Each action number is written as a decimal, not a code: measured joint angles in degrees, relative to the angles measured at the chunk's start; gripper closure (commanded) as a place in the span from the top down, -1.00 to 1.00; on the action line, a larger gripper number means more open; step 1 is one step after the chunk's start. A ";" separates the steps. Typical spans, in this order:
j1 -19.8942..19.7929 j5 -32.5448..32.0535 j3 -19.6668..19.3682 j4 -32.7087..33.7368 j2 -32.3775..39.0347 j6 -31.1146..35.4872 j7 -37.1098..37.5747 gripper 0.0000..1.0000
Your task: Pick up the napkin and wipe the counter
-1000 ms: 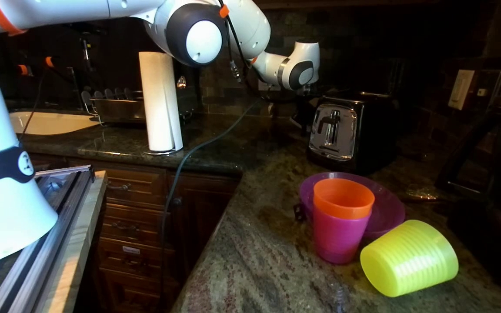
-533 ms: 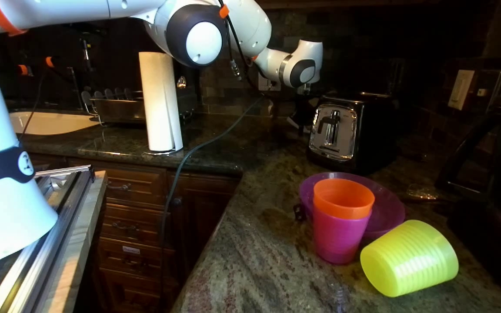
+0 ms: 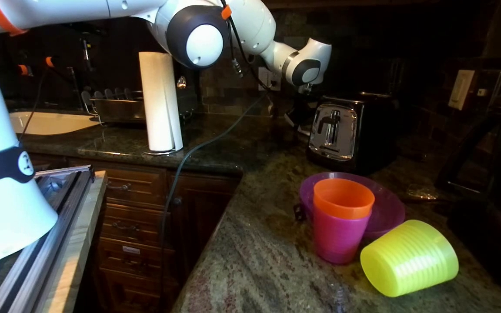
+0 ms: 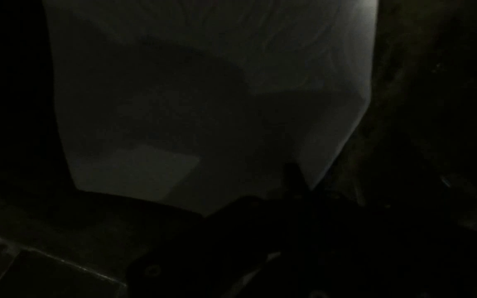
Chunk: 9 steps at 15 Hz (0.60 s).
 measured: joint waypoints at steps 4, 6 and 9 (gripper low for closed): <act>-1.95 3.45 1.28 0.34 0.49 -1.55 2.03 -0.99; -2.68 4.61 1.70 0.34 0.91 -1.55 2.31 -0.99; -3.12 5.98 2.51 0.39 1.56 -1.58 2.34 -0.99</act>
